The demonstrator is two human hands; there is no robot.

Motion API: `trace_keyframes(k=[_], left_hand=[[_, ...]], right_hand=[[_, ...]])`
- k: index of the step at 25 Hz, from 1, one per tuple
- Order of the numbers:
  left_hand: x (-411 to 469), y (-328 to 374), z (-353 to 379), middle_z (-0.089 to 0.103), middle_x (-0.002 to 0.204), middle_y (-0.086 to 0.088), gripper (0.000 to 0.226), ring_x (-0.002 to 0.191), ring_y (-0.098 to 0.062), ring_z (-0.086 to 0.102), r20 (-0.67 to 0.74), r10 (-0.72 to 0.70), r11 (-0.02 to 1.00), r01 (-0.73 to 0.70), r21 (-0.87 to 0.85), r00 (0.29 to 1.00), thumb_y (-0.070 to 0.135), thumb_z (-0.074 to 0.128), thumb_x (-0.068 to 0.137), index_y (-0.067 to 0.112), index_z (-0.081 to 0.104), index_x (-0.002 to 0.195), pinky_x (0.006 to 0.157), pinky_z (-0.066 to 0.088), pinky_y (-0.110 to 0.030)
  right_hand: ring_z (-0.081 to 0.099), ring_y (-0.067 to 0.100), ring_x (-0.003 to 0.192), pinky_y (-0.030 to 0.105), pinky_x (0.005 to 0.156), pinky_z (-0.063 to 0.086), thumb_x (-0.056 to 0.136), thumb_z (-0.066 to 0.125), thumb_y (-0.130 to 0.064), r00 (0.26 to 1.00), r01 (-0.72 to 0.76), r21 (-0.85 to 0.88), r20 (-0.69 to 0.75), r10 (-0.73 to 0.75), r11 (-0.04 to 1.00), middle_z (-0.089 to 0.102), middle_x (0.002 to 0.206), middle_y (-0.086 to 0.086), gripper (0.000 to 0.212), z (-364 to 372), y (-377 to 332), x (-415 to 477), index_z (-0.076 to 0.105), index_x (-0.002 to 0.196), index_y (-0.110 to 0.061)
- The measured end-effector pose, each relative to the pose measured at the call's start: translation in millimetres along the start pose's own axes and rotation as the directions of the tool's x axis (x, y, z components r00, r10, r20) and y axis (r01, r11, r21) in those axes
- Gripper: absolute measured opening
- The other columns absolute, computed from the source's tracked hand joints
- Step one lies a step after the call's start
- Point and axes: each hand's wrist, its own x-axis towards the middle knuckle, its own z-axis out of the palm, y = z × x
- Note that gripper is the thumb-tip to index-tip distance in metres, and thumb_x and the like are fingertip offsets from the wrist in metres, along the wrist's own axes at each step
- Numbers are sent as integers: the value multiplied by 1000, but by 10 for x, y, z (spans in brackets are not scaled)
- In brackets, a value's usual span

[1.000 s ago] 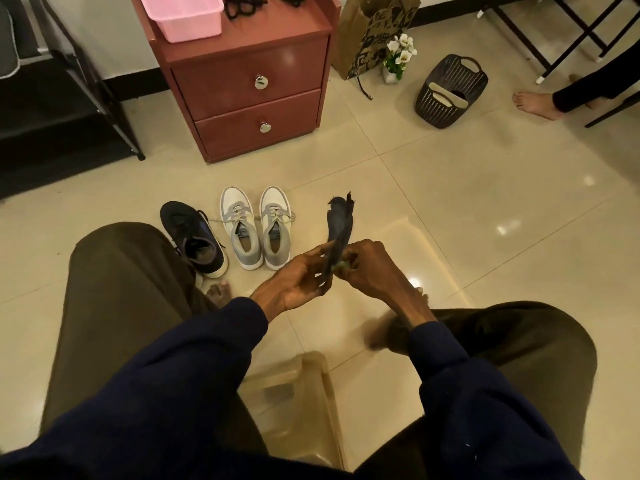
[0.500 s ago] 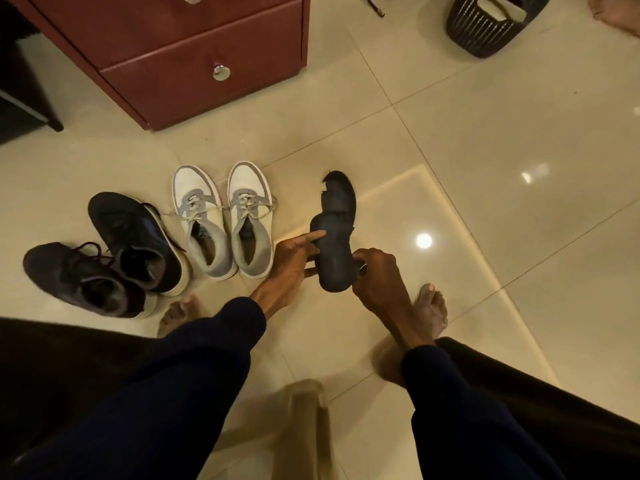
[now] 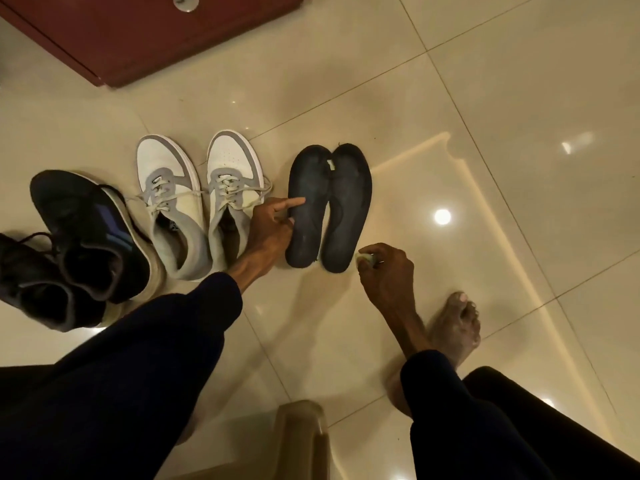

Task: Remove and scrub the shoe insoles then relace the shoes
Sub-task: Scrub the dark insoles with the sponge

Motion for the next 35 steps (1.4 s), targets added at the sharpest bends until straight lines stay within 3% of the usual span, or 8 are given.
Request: trace_keyframes(k=[3, 9, 14, 19, 21, 25, 29, 35], left_hand=[[128, -210, 81, 64, 127, -8, 50, 114, -21, 65, -31, 5, 998, -3, 68, 999, -20, 54, 89, 12, 74, 121, 96, 55, -23], [117, -292, 181, 57, 131, -3, 55, 112, -15, 57, -118, -5, 985, 25, 169, 993, -18, 59, 86, 17, 70, 128, 77, 43, 2], [-4, -355, 281, 54, 136, -6, 55, 122, -21, 59, -184, 37, 983, -2, 185, 982, -11, 72, 82, 16, 67, 130, 104, 52, -27], [-242, -343, 431, 39, 145, -8, 55, 131, -11, 43, -263, 126, 970, -63, 236, 957, -2, 78, 83, 13, 62, 133, 100, 31, 2], [-289, -323, 478, 38, 147, -9, 53, 134, -13, 38, -285, 175, 960, -99, 263, 943, -1, 78, 84, 13, 62, 133, 100, 28, 3], [-306, -241, 624, 51, 136, -13, 43, 126, -20, 49, -209, 257, 942, -196, 274, 943, -1, 75, 86, 7, 65, 128, 108, 42, -18], [-272, -254, 786, 57, 128, -13, 42, 116, -27, 59, -114, 108, 975, -83, 208, 988, 12, 78, 89, 7, 63, 128, 99, 53, -34], [-274, -256, 1015, 48, 141, -15, 75, 133, -32, 46, -37, 53, 841, -25, 540, 998, 32, 86, 81, 9, 46, 139, 110, 41, -39]], right_hand=[[67, 17, 80, 25, 77, 56, 92, 73, -15, 1000, -15, 45, -16, 16, 999, 73, 93, 6, 13, 127, 55, 70, 75, 101, -6], [69, 18, 82, 17, 76, 53, 93, 72, -23, 999, -52, 99, -8, 53, 994, 73, 94, 5, 20, 227, 112, 97, 74, 104, -7], [69, 18, 82, 10, 73, 49, 93, 73, -23, 998, -64, 98, 6, 64, 993, 73, 96, 5, 20, 234, 160, 76, 74, 104, -6], [66, 12, 83, 1, 71, 45, 92, 74, -22, 998, -69, 105, 0, 69, 992, 73, 98, 4, 21, 222, 162, 55, 74, 105, -6], [67, 13, 84, 3, 73, 47, 92, 74, -23, 997, -79, 109, 4, 79, 991, 73, 99, 4, 22, 224, 172, 54, 74, 106, -6], [68, 16, 85, 21, 80, 57, 92, 74, -22, 997, -75, 123, 9, 74, 990, 74, 100, 8, 21, 215, 208, 46, 75, 106, -5], [69, 20, 86, 33, 83, 60, 92, 74, -19, 998, -59, 111, -4, 60, 992, 74, 100, 8, 19, 202, 226, 35, 75, 104, -4], [70, 22, 86, 34, 81, 61, 93, 73, -20, 997, -65, 117, -24, 68, 991, 74, 99, 7, 17, 167, 296, 35, 76, 103, -7]])
